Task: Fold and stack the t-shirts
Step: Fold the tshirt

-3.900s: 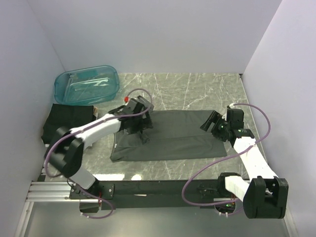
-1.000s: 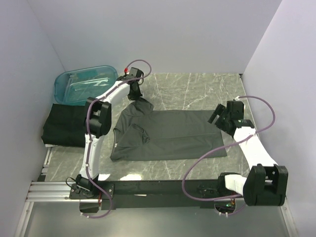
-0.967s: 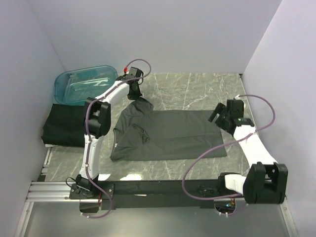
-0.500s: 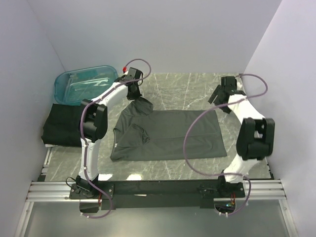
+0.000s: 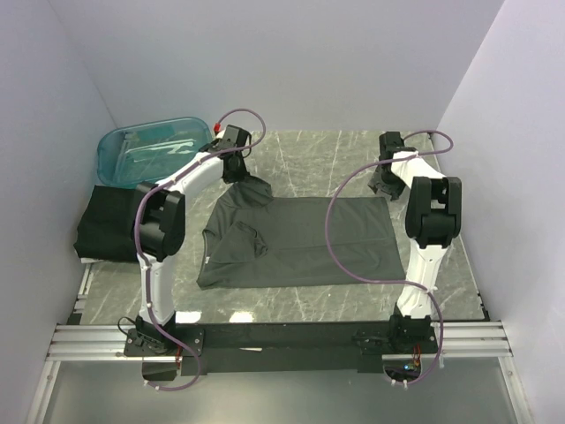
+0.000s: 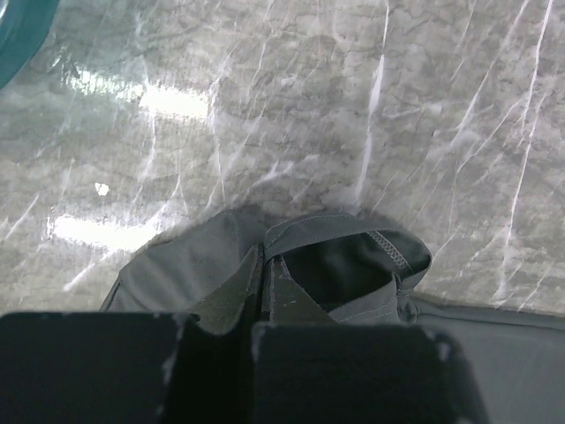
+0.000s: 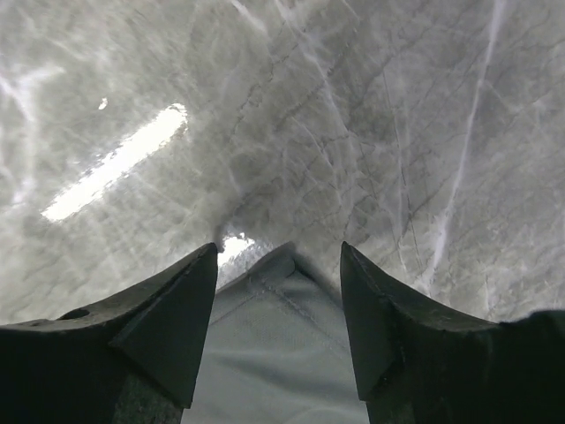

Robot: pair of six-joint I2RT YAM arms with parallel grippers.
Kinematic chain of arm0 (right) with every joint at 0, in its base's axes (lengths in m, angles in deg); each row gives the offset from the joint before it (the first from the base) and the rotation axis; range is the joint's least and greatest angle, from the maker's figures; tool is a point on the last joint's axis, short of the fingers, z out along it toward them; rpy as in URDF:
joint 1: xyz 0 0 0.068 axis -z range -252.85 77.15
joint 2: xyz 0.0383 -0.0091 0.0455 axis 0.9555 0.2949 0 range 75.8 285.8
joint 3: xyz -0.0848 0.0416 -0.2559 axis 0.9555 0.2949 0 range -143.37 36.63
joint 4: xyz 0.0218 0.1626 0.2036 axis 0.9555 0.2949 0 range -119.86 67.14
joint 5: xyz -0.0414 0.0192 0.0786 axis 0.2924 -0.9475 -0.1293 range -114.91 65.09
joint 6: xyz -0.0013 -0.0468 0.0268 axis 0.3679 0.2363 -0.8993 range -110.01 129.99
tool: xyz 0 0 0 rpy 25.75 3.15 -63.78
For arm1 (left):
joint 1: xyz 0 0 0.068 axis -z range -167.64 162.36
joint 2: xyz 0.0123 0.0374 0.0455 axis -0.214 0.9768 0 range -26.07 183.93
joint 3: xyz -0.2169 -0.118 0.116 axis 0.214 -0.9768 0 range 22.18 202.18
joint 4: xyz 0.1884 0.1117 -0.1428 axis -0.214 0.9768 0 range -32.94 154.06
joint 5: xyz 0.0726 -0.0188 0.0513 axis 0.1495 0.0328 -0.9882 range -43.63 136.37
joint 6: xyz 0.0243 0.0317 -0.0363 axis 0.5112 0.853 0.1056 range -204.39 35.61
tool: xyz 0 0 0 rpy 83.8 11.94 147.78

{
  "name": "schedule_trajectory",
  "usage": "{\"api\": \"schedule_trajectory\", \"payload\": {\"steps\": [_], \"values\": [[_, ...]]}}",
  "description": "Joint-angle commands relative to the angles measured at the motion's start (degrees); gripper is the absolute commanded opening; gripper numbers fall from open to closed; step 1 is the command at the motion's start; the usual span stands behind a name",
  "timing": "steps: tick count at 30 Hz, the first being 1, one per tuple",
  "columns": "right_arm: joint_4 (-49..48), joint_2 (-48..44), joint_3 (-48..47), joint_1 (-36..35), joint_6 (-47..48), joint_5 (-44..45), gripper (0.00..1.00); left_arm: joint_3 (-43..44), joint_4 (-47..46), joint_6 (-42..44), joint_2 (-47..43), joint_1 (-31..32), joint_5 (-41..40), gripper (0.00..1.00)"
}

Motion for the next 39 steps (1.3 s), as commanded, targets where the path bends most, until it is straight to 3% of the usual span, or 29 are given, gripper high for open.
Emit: {"api": "schedule_trajectory", "payload": {"steps": [1, 3, 8, 17, 18, 21, 25, 39], "values": [[3.2, 0.8, -3.8, -0.5, -0.1, 3.7, 0.64, -2.2, -2.9, -1.1, -4.8, 0.2, 0.1, 0.0], [3.2, 1.1, -3.6, -0.5, -0.3, 3.7, 0.56, -3.5, -3.4, -1.3, -5.6, 0.2, 0.1, 0.0], [3.4, 0.6, -1.7, -2.1, -1.1, 4.5, 0.55, -5.8, -4.0, -1.7, -7.2, 0.2, 0.5, 0.0], [3.1, -1.9, 1.9, -2.6, -2.3, 6.5, 0.35, -8.7, -5.0, -2.1, -9.7, 0.3, 1.4, 0.0], [2.9, -1.9, 1.8, -2.7, -2.2, 6.8, 0.26, -9.1, -5.0, -2.2, -9.8, 0.4, 1.4, 0.0], [2.7, -2.1, 1.2, -2.7, -1.6, 7.4, 0.13, -10.0, -5.4, -2.3, -10.7, 0.6, 1.9, 0.0], [1.6, -4.0, 2.9, -2.9, -1.1, 7.5, 0.02, -11.8, -5.7, -2.8, -12.5, 1.3, 1.7, 0.0], [-6.4, -17.6, 16.6, -4.9, -0.5, 3.1, 0.0, -27.4, -7.1, -7.7, -28.0, 5.0, -2.2, 0.0]]}}
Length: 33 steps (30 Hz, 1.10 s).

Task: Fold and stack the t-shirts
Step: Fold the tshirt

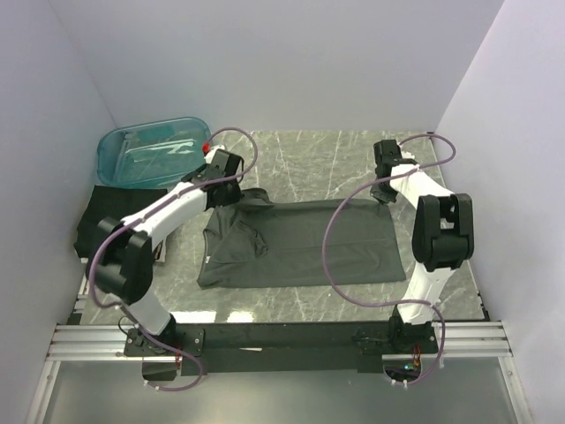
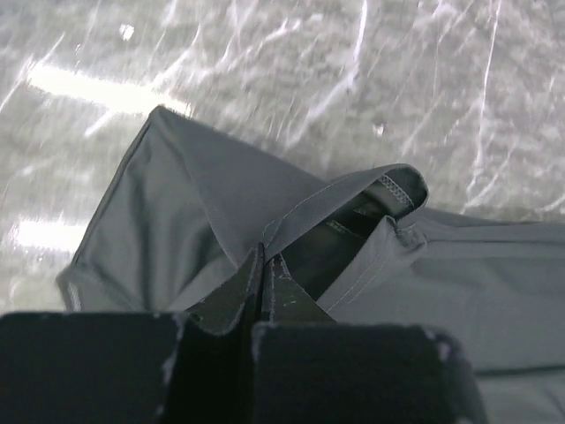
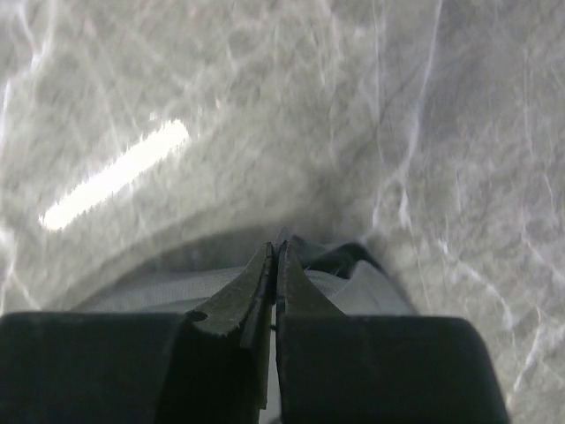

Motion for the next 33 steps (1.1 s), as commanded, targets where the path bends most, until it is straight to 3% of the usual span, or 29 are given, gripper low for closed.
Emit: {"api": "schedule_trajectory", "payload": {"steps": [1, 16, 25, 33], "values": [[-3.0, -5.7, 3.4, -0.8, -0.3, -0.2, 0.0, -2.9, -1.2, -2.8, -5.2, 1.1, -2.2, 0.0], [-4.4, -15.5, 12.2, -0.7, -0.7, 0.5, 0.0, -17.6, -0.9, -10.7, -18.6, 7.2, -6.0, 0.01], [-5.3, -17.8, 14.4, -0.7, -0.3, 0.5, 0.0, -22.7, -0.5, -13.7, -21.1, 9.4, -8.0, 0.01], [-6.2, -20.4, 20.6, -0.8, -2.2, 1.6, 0.04, -28.2, -2.5, -13.0, -20.8, 11.1, -4.0, 0.03]]}}
